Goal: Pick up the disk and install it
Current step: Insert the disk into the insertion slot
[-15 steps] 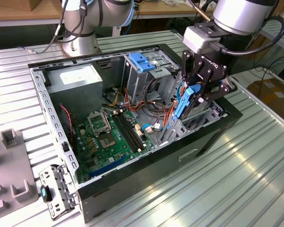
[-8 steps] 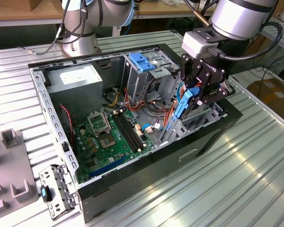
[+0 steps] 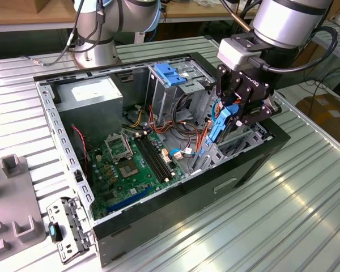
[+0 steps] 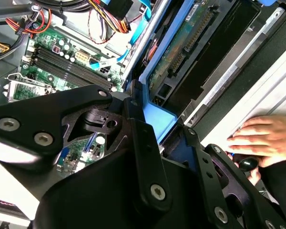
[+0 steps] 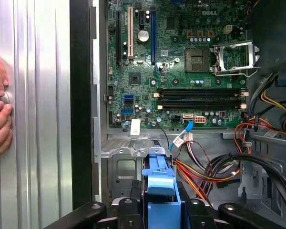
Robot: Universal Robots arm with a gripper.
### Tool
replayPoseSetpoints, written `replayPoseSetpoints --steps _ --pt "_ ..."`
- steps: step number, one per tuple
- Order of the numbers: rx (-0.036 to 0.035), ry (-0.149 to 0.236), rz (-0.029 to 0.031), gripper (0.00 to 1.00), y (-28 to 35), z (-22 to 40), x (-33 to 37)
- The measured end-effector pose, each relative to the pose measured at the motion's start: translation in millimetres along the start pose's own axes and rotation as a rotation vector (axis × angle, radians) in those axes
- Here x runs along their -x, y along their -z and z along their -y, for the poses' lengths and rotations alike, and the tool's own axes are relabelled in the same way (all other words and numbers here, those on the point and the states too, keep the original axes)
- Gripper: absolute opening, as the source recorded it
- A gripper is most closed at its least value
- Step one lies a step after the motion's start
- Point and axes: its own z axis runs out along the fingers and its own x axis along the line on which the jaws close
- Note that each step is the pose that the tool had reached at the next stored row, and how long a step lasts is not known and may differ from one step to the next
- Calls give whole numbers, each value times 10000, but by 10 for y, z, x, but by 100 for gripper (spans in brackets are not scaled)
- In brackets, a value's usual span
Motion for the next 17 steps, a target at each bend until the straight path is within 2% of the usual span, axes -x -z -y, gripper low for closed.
replayPoseSetpoints --steps 4,5,9,10,13,14,17 --pt "0 0 -1 38 0 0 0" --pt "0 0 0 44 -1 0 0" --pt "0 0 -1 44 -2 0 0" --pt "0 0 -1 43 -2 0 0" --pt "0 0 0 24 -3 0 0" --pt "0 0 0 12 -3 0 0" --pt "0 0 0 11 -4 0 0"
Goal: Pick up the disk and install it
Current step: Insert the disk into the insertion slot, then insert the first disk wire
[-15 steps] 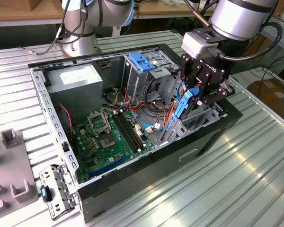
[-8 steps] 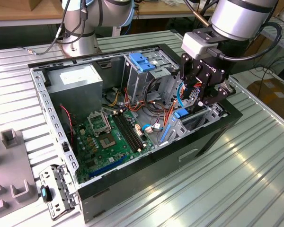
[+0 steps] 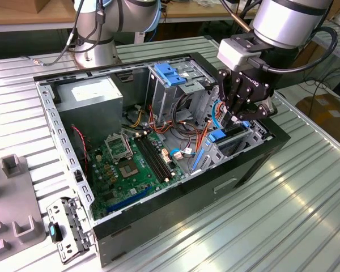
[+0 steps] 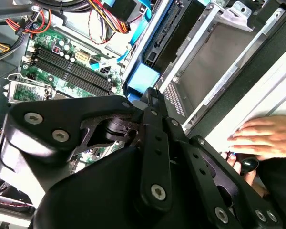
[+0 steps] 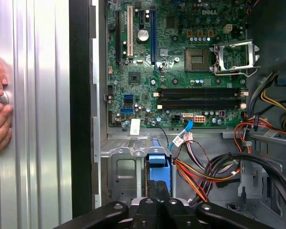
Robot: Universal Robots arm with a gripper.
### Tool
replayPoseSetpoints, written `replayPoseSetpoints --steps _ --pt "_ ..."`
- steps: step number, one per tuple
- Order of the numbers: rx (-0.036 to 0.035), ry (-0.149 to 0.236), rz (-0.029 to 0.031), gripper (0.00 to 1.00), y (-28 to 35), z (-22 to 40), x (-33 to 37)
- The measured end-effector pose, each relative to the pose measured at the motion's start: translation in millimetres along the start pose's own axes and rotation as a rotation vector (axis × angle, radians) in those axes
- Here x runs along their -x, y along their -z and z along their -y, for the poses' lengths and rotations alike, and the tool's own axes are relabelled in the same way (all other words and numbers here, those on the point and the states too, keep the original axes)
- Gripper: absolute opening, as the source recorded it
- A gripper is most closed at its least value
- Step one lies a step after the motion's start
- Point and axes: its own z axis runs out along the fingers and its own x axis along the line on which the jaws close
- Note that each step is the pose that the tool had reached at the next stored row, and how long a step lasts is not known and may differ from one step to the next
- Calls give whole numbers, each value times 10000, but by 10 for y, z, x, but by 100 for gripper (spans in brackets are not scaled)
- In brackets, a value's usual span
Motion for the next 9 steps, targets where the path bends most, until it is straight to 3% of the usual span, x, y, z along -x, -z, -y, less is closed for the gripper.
replayPoseSetpoints --steps 9 --pt "0 0 -1 11 -3 0 0"
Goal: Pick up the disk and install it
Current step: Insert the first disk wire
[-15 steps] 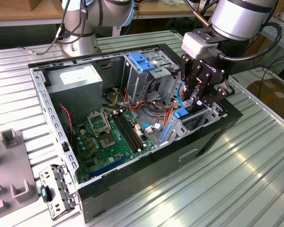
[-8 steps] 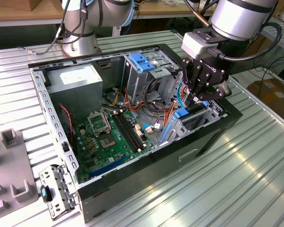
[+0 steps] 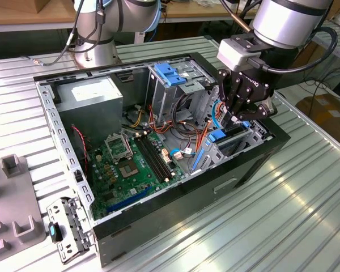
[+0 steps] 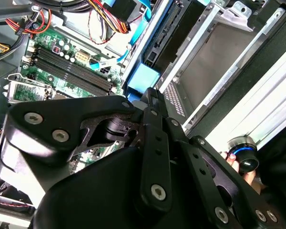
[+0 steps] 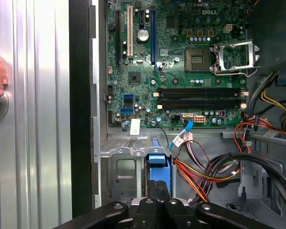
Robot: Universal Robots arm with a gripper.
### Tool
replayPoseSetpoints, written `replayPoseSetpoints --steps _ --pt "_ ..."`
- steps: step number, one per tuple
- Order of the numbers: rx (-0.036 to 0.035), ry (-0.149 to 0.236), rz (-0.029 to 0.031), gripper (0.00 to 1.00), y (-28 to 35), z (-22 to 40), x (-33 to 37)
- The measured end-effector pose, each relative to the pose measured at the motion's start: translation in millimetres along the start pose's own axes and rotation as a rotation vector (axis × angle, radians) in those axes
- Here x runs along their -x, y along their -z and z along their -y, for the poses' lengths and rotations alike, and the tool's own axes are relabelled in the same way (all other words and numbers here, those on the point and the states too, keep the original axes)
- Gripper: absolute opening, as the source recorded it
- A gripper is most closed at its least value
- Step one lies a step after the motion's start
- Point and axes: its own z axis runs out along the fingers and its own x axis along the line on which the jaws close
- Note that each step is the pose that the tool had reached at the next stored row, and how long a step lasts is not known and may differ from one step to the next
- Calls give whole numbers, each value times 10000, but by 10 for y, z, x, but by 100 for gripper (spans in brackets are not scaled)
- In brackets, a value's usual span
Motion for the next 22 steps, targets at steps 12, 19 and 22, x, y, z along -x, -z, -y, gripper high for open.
replayPoseSetpoints --steps 12,19,22 --pt "0 0 -1 11 -2 108 2" --pt "0 0 -2 11 -2 244 5" --pt "-1 32 -3 11 -3 262 6"
